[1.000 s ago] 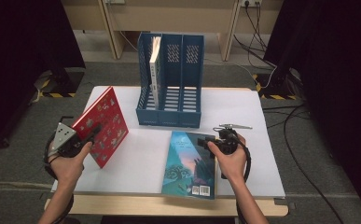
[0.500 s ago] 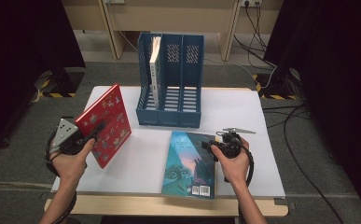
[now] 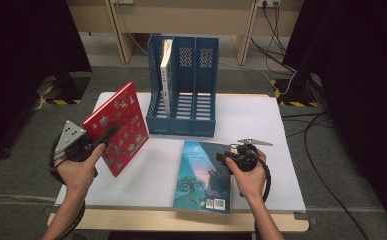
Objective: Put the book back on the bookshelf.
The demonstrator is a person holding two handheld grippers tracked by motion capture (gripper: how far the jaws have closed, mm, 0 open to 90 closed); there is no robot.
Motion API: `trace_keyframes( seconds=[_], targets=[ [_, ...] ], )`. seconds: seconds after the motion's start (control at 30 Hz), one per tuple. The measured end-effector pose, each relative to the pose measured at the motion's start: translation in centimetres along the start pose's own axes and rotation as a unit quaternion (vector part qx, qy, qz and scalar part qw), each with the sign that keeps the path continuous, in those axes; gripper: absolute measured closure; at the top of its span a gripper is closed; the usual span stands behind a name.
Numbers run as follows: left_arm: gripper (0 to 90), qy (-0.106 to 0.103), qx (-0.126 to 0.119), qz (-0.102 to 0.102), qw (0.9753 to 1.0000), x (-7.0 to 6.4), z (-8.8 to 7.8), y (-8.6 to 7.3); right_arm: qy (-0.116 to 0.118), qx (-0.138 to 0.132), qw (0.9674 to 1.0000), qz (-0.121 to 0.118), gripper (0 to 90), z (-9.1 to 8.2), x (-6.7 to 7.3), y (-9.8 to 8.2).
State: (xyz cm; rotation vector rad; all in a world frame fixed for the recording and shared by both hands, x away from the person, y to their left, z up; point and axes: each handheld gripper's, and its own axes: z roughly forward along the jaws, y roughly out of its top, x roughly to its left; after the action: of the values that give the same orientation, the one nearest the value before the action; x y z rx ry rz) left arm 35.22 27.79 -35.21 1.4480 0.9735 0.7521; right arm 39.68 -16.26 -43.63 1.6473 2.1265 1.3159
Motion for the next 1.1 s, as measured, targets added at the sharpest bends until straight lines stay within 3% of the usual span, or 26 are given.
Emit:
trace_keyframes(
  seconds=[0.3,1.1],
  targets=[
    [79.3,-0.009,-0.007,0.007,0.9999,-1.0,0.6,1.2,-0.003,-0.006,1.0,-0.001,57.1,0.1,0.0,-0.3],
    [79.4,-0.028,-0.019,0.003,0.9994,-2.5,2.9,3.0,-0.003,-0.006,1.0,-0.001,57.1,-0.1,0.0,-0.4]
  ],
)
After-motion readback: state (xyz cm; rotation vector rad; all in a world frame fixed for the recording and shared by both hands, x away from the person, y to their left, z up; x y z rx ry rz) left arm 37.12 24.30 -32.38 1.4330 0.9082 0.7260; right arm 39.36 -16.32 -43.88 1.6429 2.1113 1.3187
